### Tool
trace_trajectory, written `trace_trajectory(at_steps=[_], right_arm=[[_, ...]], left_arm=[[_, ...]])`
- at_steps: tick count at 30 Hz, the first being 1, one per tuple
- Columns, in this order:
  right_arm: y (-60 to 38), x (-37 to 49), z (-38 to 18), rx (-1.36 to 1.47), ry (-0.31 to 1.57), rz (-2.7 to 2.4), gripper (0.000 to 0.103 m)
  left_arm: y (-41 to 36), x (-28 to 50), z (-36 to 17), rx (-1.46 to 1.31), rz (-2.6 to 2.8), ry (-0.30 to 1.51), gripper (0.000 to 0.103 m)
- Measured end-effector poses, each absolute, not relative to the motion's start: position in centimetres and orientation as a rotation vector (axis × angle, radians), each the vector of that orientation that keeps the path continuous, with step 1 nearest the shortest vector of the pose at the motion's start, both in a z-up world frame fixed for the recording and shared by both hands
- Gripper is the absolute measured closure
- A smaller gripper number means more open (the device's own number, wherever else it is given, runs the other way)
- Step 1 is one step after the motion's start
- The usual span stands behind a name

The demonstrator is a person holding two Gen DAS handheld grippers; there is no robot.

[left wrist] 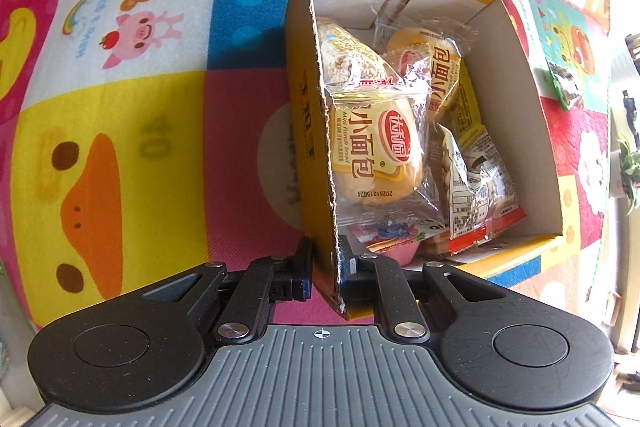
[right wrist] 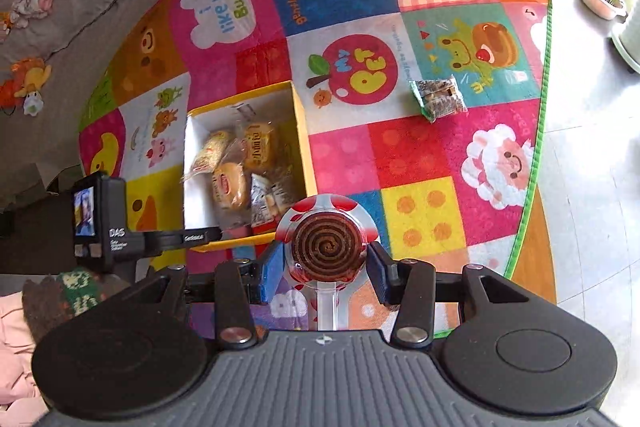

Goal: Organize objects
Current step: 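Close the right tool on the swirl lollipop stick and lift, then carry the lollipop into the box and open the right tool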

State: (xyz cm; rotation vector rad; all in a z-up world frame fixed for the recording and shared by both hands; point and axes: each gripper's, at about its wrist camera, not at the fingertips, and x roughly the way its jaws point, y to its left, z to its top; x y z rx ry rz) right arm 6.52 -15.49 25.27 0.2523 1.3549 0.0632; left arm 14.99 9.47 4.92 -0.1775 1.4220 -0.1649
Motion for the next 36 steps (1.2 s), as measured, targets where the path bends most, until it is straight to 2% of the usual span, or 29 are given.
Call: trace_trajectory(at_steps=[15,27,36], right_arm=[[-10.3,6.0,27.1,0.210,1.332,0.154,0.059],[-7.5,10.2,28.5,0.263,1.228,0.226,0.059],[-8.0,13.1,26.5,0.376,1.212,0.207,0.057]], left_arm=[[10.4,14.2,4.7,-0.213,-0.162,1.421,0.089],[10.6,14.1,4.7,-0.235,-0.145,1.422,0.089],[11.0,13.9,4.7,-0.255,-0.146,1.419,0.089]])
